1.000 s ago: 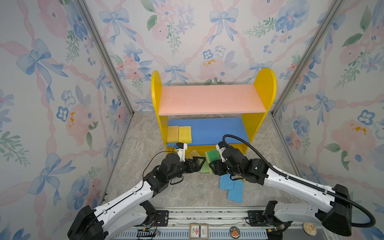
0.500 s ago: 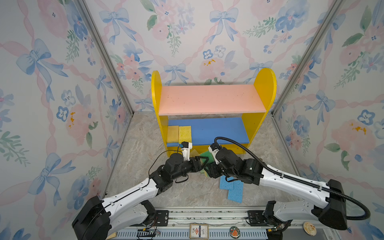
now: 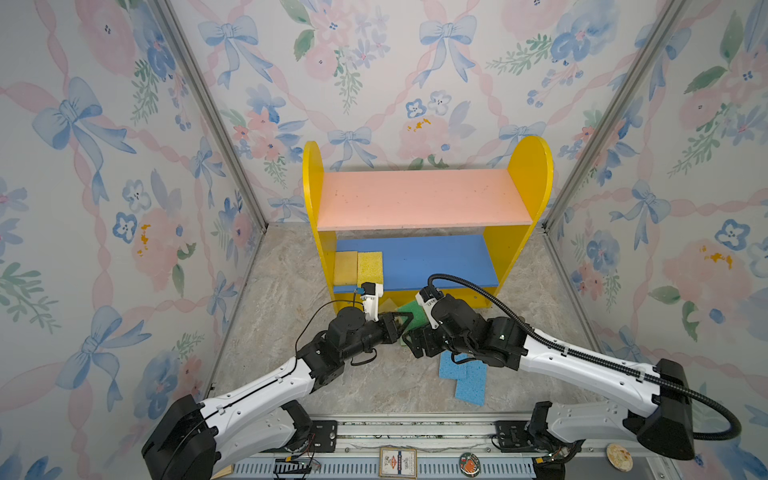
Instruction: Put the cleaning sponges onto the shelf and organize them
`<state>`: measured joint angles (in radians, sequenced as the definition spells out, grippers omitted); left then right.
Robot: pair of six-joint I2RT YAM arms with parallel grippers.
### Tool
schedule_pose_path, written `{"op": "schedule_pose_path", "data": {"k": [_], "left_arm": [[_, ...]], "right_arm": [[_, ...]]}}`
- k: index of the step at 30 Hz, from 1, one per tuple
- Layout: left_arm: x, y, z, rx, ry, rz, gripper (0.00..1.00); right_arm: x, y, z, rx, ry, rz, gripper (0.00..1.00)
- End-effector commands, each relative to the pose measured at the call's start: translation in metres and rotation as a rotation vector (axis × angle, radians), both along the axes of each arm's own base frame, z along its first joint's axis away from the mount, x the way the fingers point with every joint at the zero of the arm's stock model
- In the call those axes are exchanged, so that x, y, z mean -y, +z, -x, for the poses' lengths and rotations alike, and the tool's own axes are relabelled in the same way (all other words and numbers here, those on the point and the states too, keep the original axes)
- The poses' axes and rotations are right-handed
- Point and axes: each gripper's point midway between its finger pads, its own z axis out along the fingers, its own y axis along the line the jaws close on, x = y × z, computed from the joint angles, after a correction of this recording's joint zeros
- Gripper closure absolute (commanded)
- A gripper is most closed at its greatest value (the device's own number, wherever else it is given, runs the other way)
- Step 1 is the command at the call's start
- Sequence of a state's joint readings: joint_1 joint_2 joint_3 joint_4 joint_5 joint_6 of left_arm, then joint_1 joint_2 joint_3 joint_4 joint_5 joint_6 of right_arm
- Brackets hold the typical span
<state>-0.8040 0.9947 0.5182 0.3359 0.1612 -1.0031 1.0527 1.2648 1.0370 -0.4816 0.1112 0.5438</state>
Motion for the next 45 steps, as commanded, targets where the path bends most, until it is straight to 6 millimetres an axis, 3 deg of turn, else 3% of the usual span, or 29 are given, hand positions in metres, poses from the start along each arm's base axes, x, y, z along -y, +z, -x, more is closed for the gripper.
{"op": "schedule_pose_path", "data": {"k": [1, 6, 10, 17, 20, 29, 38, 45], "left_arm": [[-0.011, 0.004, -0.001, 0.033, 0.023, -0.022, 0.86], [-0.032, 0.008, -0.004, 0.048, 0.031, -0.021, 0.86], [-0.045, 0.022, -0.003, 0.057, -0.021, 0.095, 0.86], [-0.037, 0.054, 0.013, 0.083, -0.202, 0.185, 0.86], [-0.036, 0.066, 0.019, 0.106, -0.233, 0.204, 0.86], [-0.037, 0.072, 0.024, 0.104, -0.246, 0.255, 0.86], [-0.039, 0.073, 0.024, 0.106, -0.235, 0.264, 0.86], [-0.046, 0.07, 0.02, 0.105, -0.208, 0.263, 0.87]], "right_arm": [[0.008, 0.021, 0.007, -0.002, 0.05, -0.037, 0.02], [0.018, 0.044, 0.023, -0.105, 0.154, -0.221, 0.03], [0.019, 0.055, 0.032, -0.239, 0.206, -0.426, 0.03], [0.01, 0.073, 0.036, -0.329, 0.251, -0.646, 0.0], [0.004, 0.077, 0.037, -0.359, 0.276, -0.704, 0.06], [-0.005, 0.082, 0.038, -0.369, 0.297, -0.75, 0.19], [-0.015, 0.075, 0.045, -0.399, 0.322, -0.741, 0.52], [-0.01, 0.071, 0.046, -0.393, 0.303, -0.717, 0.53]]}}
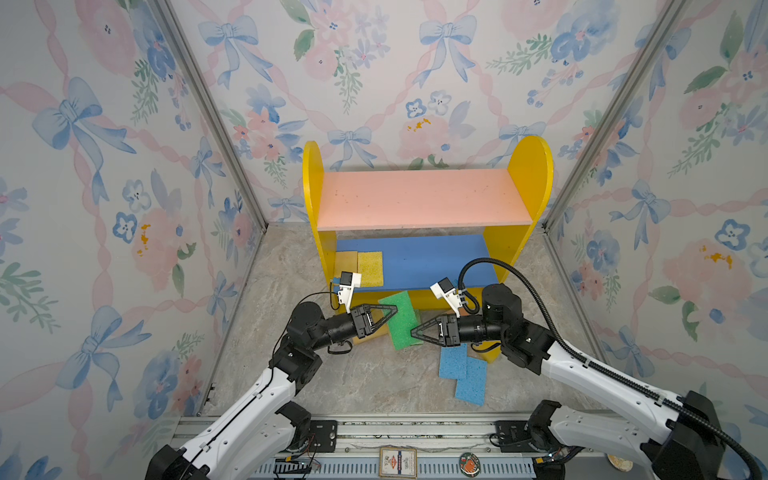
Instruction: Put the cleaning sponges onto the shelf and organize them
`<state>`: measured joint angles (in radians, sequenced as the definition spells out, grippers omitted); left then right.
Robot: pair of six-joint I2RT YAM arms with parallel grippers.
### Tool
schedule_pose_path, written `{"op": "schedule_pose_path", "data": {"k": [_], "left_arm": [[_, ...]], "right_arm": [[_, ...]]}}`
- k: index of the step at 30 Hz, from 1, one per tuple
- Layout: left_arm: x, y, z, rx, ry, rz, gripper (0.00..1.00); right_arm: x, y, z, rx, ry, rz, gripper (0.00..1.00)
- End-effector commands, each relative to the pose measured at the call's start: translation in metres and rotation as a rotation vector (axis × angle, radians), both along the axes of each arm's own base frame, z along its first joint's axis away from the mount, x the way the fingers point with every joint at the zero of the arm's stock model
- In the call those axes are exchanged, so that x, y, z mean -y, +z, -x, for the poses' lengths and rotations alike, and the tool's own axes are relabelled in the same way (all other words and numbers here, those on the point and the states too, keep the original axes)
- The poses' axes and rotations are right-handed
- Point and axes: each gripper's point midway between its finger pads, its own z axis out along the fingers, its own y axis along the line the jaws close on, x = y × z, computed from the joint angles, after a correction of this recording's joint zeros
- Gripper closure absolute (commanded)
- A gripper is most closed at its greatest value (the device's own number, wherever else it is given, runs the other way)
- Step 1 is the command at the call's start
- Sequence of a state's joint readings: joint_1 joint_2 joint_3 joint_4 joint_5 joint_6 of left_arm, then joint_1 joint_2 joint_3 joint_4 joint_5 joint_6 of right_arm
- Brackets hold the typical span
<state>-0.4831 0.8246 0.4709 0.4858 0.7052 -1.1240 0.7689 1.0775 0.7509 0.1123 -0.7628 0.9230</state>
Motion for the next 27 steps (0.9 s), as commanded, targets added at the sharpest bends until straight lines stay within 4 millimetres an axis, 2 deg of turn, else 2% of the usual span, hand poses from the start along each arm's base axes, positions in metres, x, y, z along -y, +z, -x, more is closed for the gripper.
{"op": "schedule_pose_path", "data": {"k": [1, 8, 13, 14, 18, 22, 25, 27], "left_arm": [[-0.006, 0.002, 0.0, 0.023, 0.013, 0.015, 0.87], [-0.006, -0.004, -0.001, 0.011, 0.013, 0.007, 0.87], [-0.007, -0.004, 0.0, 0.014, 0.008, 0.008, 0.86], [-0.008, -0.003, 0.0, 0.014, 0.009, 0.009, 0.82], [-0.015, -0.005, -0.005, 0.011, 0.041, 0.005, 0.41], [-0.027, -0.007, -0.013, 0.033, 0.121, -0.068, 0.21], [-0.045, -0.016, -0.027, 0.049, 0.252, -0.249, 0.1], [-0.063, -0.019, -0.035, 0.059, 0.361, -0.362, 0.03]], "right_arm": [[0.001, -0.002, 0.008, 0.013, 0.017, 0.004, 0.53], [0.0, 0.0, 0.005, 0.013, 0.009, 0.002, 0.74], [-0.001, -0.002, 0.001, 0.019, -0.008, 0.025, 0.78], [0.0, -0.003, 0.0, 0.02, -0.015, 0.033, 0.79], [0.006, -0.008, -0.01, 0.028, -0.067, 0.073, 0.82], [0.018, -0.009, -0.03, 0.033, -0.167, 0.122, 0.82], [0.035, -0.018, -0.051, 0.026, -0.284, 0.211, 0.82], [0.047, -0.027, -0.066, 0.011, -0.375, 0.282, 0.82]]}}
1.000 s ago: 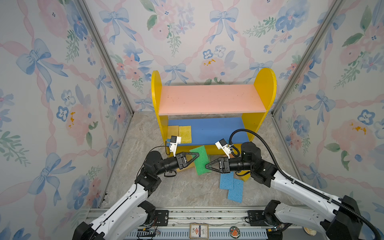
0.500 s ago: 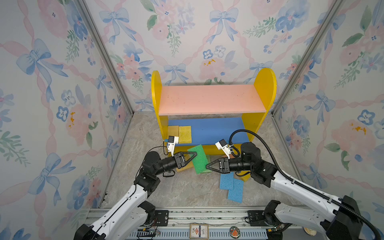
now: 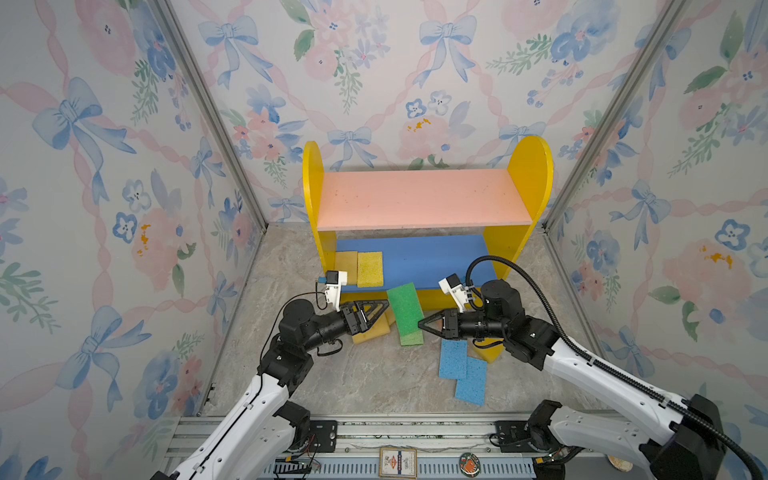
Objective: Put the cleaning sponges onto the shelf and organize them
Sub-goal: 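Carry the scrub sponge onto the blue shelf while the left gripper draws back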
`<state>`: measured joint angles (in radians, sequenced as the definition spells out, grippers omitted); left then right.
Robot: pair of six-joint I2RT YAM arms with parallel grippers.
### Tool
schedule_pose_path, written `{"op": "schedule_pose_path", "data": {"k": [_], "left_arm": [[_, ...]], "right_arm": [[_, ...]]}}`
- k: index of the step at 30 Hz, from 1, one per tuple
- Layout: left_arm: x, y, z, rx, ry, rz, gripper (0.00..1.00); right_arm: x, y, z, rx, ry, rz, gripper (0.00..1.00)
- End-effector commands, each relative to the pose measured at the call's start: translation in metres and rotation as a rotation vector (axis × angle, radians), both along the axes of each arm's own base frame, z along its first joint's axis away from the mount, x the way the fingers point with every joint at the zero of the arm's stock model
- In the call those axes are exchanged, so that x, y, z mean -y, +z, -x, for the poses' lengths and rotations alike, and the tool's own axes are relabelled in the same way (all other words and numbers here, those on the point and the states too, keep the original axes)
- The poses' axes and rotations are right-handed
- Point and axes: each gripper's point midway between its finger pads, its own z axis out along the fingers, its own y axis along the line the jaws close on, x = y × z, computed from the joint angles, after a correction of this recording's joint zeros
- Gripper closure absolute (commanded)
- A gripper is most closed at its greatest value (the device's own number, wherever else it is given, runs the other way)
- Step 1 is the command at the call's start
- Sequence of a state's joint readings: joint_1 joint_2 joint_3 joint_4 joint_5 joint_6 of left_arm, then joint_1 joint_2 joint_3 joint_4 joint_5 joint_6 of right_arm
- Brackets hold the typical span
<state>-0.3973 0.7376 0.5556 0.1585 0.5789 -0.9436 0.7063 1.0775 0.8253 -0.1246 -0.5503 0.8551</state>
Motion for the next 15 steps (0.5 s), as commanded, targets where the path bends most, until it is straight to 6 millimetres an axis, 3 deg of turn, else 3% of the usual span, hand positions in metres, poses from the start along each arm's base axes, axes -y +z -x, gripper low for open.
{"op": "schedule_pose_path", "data": {"k": [1, 3, 4, 9, 15], "left_arm": [[-0.036, -0.013, -0.014, 0.033, 0.199, -0.249, 0.02], [-0.053, -0.019, -0.018, 0.039, 0.284, -0.338, 0.02], [-0.06, -0.008, -0.019, 0.065, 0.321, -0.36, 0.02], [-0.094, -0.003, -0.019, 0.123, 0.454, -0.543, 0.02], [-0.117, -0.003, -0.017, 0.197, 0.535, -0.666, 0.02]], "right_arm": [[0.024, -0.008, -0.027, 0.008, -0.167, 0.126, 0.82], [0.029, -0.009, -0.038, 0.0, -0.224, 0.141, 0.82], [0.03, -0.007, -0.043, 0.001, -0.244, 0.143, 0.82], [0.025, 0.005, -0.065, 0.026, -0.297, 0.147, 0.82], [0.005, 0.014, -0.094, 0.043, -0.307, 0.143, 0.82]]}}
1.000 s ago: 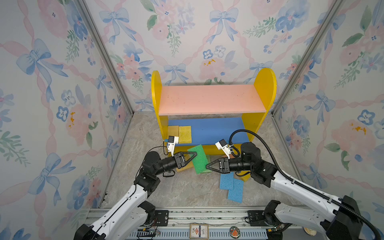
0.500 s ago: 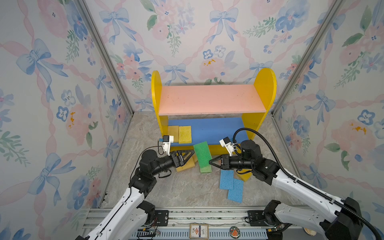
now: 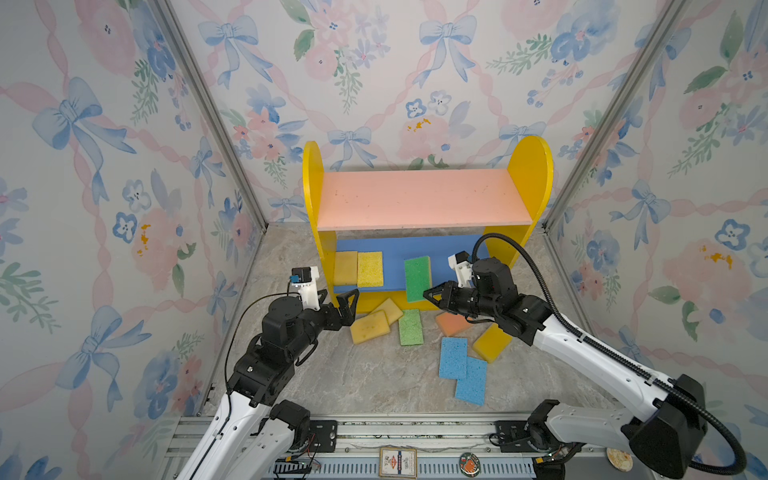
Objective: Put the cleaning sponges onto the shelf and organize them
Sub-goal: 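Carry the scrub sponge onto the blue shelf while the left gripper draws back, then lower the scrub sponge upright beside the yellow sponge and open the right gripper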
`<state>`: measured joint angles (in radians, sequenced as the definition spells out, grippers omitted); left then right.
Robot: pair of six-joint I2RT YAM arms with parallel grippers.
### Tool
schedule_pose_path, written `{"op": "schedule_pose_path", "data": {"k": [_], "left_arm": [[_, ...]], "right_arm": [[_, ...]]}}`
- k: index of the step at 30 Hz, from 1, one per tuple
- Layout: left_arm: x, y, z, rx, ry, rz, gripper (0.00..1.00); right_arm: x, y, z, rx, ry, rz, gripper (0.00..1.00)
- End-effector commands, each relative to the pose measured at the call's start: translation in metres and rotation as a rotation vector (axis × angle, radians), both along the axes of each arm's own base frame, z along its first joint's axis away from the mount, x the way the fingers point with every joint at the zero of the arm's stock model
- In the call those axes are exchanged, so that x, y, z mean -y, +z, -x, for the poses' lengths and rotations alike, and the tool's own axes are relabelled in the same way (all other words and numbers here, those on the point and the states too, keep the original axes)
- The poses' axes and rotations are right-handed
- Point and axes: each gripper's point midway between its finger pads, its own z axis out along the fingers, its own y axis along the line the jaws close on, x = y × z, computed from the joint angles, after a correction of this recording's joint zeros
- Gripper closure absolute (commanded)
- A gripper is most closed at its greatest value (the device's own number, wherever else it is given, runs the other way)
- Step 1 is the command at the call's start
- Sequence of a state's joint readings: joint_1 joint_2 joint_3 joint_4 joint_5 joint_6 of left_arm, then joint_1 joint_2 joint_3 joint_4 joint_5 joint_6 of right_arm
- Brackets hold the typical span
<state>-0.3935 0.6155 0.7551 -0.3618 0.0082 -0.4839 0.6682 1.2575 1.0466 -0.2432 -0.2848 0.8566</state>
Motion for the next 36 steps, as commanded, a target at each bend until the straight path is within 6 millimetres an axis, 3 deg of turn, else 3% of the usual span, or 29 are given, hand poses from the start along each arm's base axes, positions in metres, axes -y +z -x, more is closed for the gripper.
{"op": "schedule_pose_path", "data": {"k": [1, 8, 9, 11, 17, 23, 30, 32, 36], "left_arm": [[-0.026, -0.005, 0.003, 0.034, 0.091, -0.141, 0.02], [-0.037, -0.014, 0.005, 0.053, 0.141, -0.165, 0.02], [-0.037, -0.029, 0.005, 0.033, 0.136, -0.17, 0.02], [-0.037, -0.034, 0.008, 0.042, 0.135, -0.16, 0.02], [-0.039, -0.034, 0.011, 0.064, 0.139, -0.166, 0.02], [-0.036, -0.04, 0.008, 0.048, 0.124, -0.173, 0.02], [-0.033, -0.039, 0.009, 0.053, 0.105, -0.17, 0.02], [-0.033, -0.04, 0.009, 0.051, 0.107, -0.171, 0.02], [-0.033, -0.039, 0.009, 0.055, 0.104, -0.169, 0.02]], "right_arm": [[-0.007, 0.012, -0.021, 0.028, -0.035, -0.006, 0.82], [-0.034, 0.011, -0.049, 0.02, -0.019, -0.039, 0.82], [-0.037, 0.011, -0.052, 0.019, -0.019, -0.045, 0.82], [-0.042, 0.006, -0.057, 0.01, -0.015, -0.052, 0.82], [-0.054, -0.007, -0.068, -0.018, -0.01, -0.062, 0.82], [-0.062, -0.02, -0.078, -0.044, -0.012, -0.077, 0.83], [-0.06, -0.022, -0.084, -0.04, -0.027, -0.068, 0.82], [-0.061, -0.036, -0.088, -0.062, -0.03, -0.044, 0.82], [-0.061, -0.043, -0.09, -0.075, -0.024, -0.041, 0.75]]}}
